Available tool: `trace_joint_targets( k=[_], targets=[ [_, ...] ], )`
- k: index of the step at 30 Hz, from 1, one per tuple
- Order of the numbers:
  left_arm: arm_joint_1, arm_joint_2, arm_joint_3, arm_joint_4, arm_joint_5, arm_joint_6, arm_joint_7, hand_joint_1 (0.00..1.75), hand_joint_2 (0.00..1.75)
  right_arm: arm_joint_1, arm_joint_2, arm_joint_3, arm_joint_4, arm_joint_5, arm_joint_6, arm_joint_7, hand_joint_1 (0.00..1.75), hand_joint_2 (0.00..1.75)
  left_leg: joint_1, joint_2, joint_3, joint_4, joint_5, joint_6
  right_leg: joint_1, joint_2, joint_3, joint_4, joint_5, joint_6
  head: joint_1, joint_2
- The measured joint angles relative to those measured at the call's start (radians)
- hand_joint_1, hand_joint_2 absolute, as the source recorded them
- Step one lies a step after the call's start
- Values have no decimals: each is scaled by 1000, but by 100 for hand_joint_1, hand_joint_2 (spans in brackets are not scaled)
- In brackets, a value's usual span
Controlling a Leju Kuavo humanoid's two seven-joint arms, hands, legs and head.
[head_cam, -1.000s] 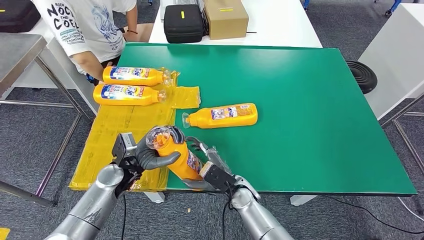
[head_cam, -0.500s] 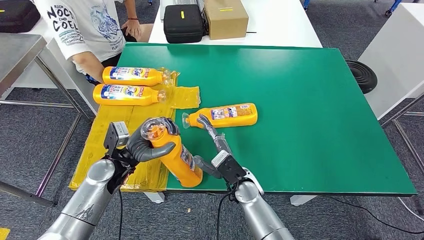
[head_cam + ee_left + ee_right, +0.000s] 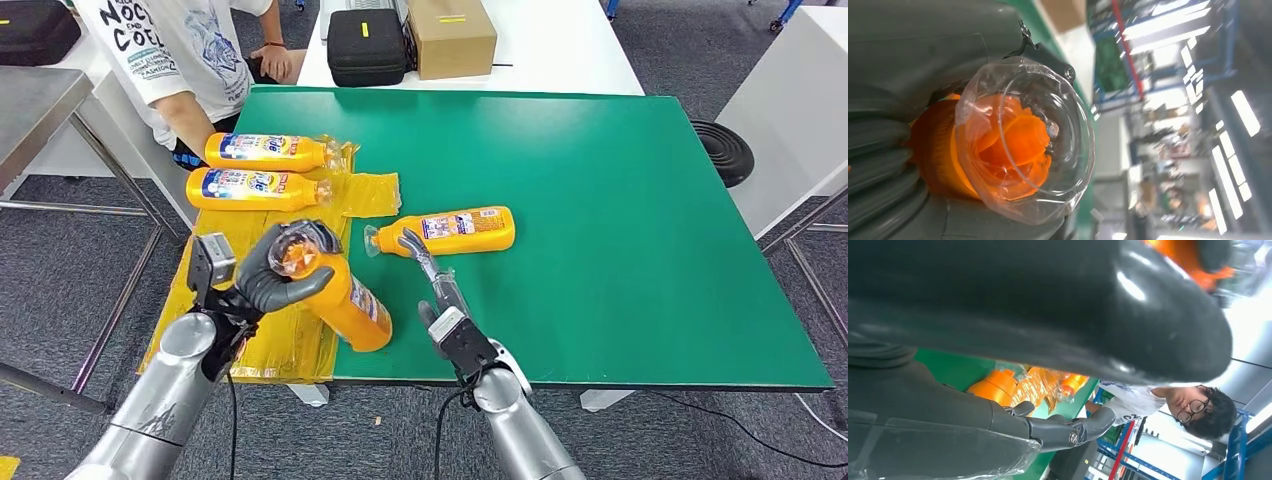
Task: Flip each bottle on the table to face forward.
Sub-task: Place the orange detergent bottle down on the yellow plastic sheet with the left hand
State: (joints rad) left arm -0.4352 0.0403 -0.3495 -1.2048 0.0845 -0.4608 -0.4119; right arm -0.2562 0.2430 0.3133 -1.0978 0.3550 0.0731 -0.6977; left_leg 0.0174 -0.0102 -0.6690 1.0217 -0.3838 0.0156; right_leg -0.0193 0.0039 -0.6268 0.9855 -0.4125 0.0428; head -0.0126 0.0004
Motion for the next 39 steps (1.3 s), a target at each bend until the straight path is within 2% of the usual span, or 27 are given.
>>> trace_joint_targets(
  k=[6,9,14,19,25,31,35,39],
  targets=[
    [-58,4,75,-74,-80,120,13,175,175,21,0,-18,-22,-7,1,5,0,0,0,0,0,0,0,0,0,0,0,0,0,0,0,0],
    [-75,5,92,-95,-102,139,15,175,175,25,0,-25,-29,-7,2,7,0,0,0,0,0,0,0,0,0,0,0,0,0,0,0,0],
    [-104,14,102,-109,-242,246,17,175,175,38,0,-45,-47,-22,-1,9,0,0,0,0,0,0,0,0,0,0,0,0,0,0,0,0],
    [-125,29,112,-115,-277,249,21,175,175,52,0,-86,-70,-63,-5,15,0,0,0,0,0,0,0,0,0,0,0,0,0,0,0,0],
    [-127,43,112,-143,-397,312,26,175,175,68,0,-136,-100,-74,-7,17,0,0,0,0,0,0,0,0,0,0,0,0,0,0,0,0],
    [-140,77,88,-159,-615,344,71,175,175,81,0,-179,-126,-92,-8,19,0,0,0,0,0,0,0,0,0,0,0,0,0,0,0,0],
    [-149,112,36,-158,-772,341,82,175,175,87,0,-203,-140,-104,-6,19,0,0,0,0,0,0,0,0,0,0,0,0,0,0,0,0],
    [-159,145,-22,-147,-859,320,88,175,175,89,0,-220,-149,-110,-1,19,0,0,0,0,0,0,0,0,0,0,0,0,0,0,0,0]
  ],
)
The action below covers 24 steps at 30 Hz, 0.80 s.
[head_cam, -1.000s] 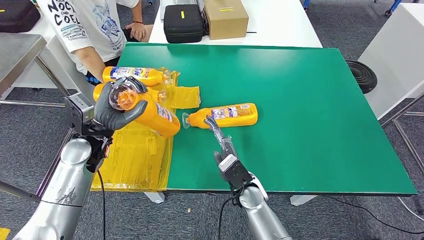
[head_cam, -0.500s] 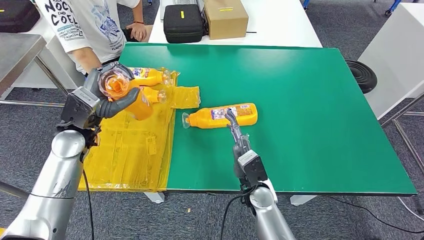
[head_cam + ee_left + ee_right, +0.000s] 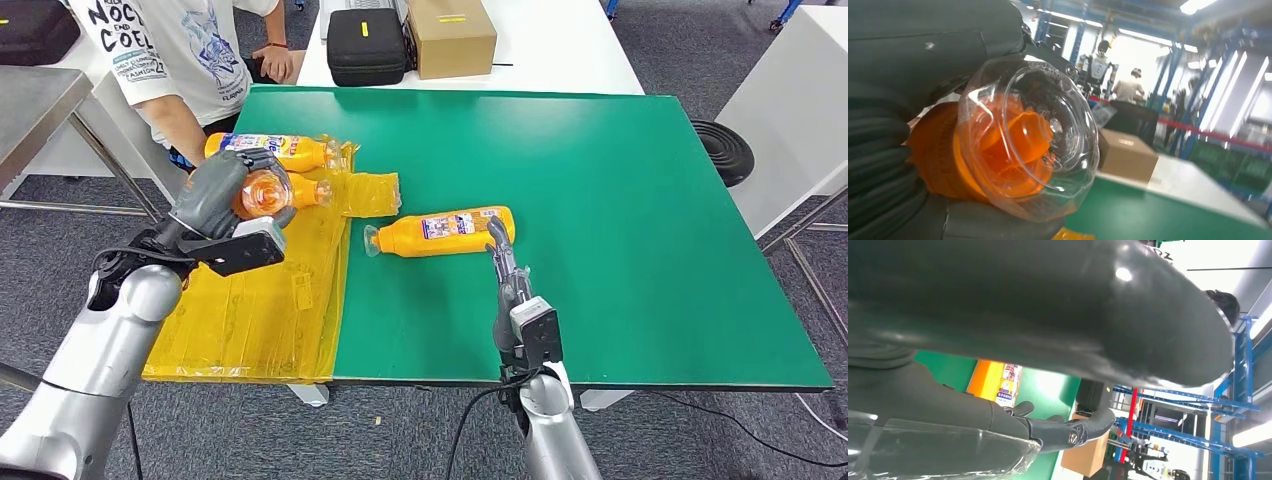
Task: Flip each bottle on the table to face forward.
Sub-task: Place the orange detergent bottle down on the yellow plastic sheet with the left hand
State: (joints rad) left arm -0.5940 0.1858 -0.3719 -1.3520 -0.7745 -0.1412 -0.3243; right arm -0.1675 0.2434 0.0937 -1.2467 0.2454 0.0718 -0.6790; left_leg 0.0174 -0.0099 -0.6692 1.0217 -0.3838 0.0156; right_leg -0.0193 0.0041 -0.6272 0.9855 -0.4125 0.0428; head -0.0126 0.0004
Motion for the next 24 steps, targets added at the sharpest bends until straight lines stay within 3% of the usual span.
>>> trace_joint_targets(
  k=[11,24],
  targets=[
    [-38,39,-74,41,-41,-43,-1,175,175,6,0,-14,-12,-9,2,0,0,0,0,0,0,0,0,0,0,0,0,0,0,0,0,0],
    [-148,99,-291,210,-99,-147,-18,175,175,17,0,-22,-33,-38,13,7,0,0,0,0,0,0,0,0,0,0,0,0,0,0,0,0]
  ],
)
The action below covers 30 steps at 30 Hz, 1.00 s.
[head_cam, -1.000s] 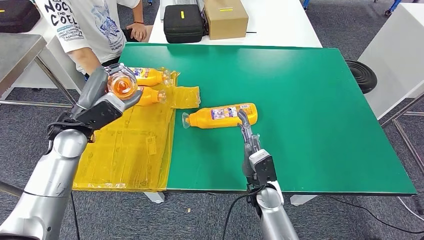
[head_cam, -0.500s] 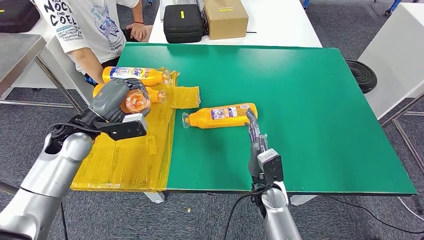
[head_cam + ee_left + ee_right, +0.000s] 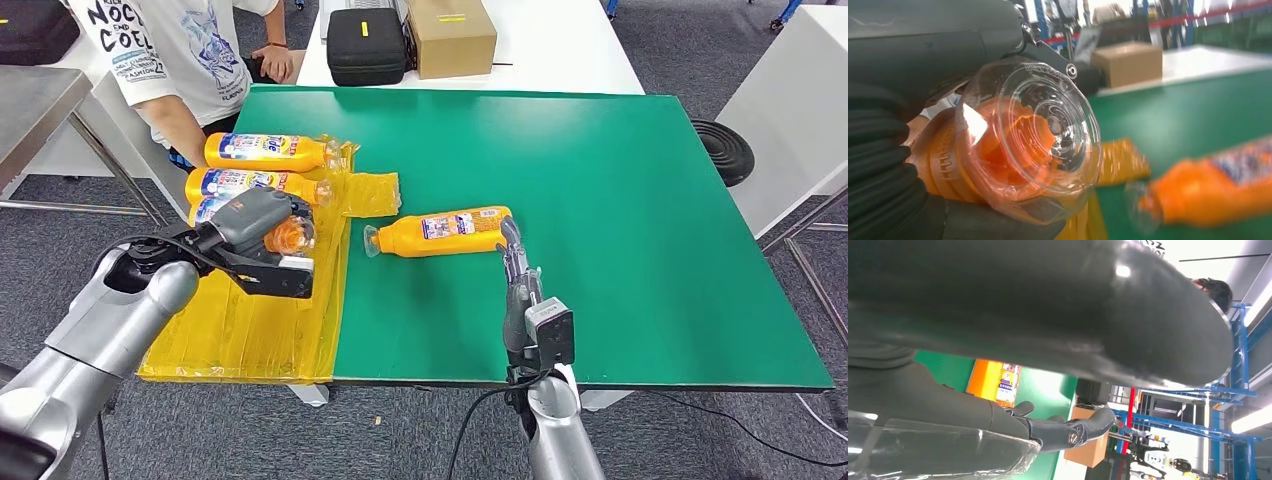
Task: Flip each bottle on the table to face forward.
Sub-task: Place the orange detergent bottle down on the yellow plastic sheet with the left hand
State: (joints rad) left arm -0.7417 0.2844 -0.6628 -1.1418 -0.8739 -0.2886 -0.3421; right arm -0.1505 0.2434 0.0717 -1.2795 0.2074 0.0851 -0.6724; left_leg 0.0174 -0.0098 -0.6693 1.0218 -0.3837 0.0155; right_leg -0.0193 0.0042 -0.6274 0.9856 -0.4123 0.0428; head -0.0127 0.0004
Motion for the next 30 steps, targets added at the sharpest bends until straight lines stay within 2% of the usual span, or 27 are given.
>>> trace_joint_targets(
  k=[9,16,30],
  targets=[
    [-42,27,-159,78,21,-74,-23,175,175,5,0,0,0,-21,3,0,0,0,0,0,0,0,0,0,0,0,0,0,0,0,0,0],
    [-69,37,-235,117,46,-107,-42,175,175,5,0,0,0,-29,3,0,0,0,0,0,0,0,0,0,0,0,0,0,0,0,0,0],
    [-114,9,-360,188,93,-107,-65,175,175,11,-4,0,2,-49,24,-3,0,0,0,0,0,0,0,0,0,0,0,0,0,0,0,0]
  ],
)
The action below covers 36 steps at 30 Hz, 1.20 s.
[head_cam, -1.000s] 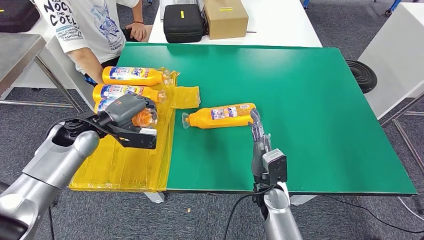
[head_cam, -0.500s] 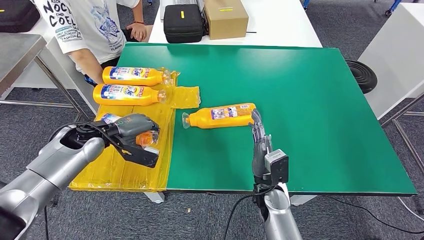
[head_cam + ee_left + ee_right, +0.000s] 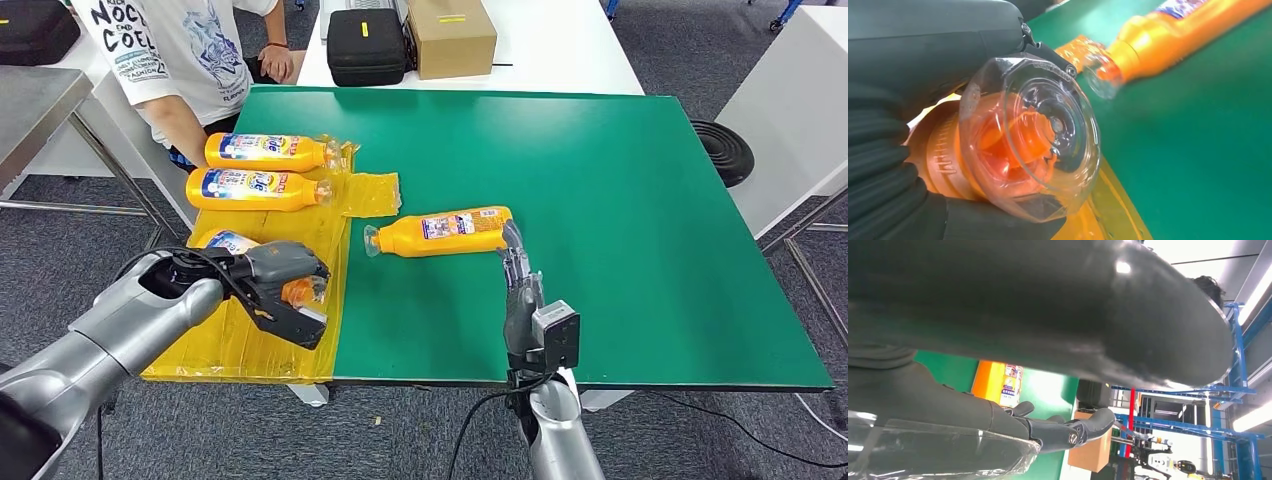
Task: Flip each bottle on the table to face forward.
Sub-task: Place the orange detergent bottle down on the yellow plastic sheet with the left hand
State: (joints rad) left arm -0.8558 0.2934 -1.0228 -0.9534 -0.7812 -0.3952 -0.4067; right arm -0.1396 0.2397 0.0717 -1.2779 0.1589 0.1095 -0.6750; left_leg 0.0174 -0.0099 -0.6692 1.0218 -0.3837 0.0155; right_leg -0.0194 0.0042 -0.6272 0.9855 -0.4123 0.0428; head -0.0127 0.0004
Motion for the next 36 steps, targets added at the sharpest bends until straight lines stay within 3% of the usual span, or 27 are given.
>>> trace_joint_targets(
  k=[11,32,34,36],
  targets=[
    [2,-36,-69,75,9,94,22,175,175,-2,-4,3,13,-6,1,-1,0,0,0,0,0,0,0,0,0,0,0,0,0,0,0,0],
    [47,-45,-118,149,-13,192,37,175,175,-16,-4,11,55,-14,12,-9,0,0,0,0,0,0,0,0,0,0,1,0,0,0,0,0],
    [49,-54,-123,161,-14,192,36,169,175,-23,-4,11,64,-15,14,-10,0,0,0,0,0,0,0,0,0,0,1,0,0,0,0,0],
    [51,-68,-127,178,-14,193,36,140,175,-29,-3,11,72,-16,16,-13,0,0,0,0,0,0,0,0,0,0,1,0,0,0,0,0]
  ],
)
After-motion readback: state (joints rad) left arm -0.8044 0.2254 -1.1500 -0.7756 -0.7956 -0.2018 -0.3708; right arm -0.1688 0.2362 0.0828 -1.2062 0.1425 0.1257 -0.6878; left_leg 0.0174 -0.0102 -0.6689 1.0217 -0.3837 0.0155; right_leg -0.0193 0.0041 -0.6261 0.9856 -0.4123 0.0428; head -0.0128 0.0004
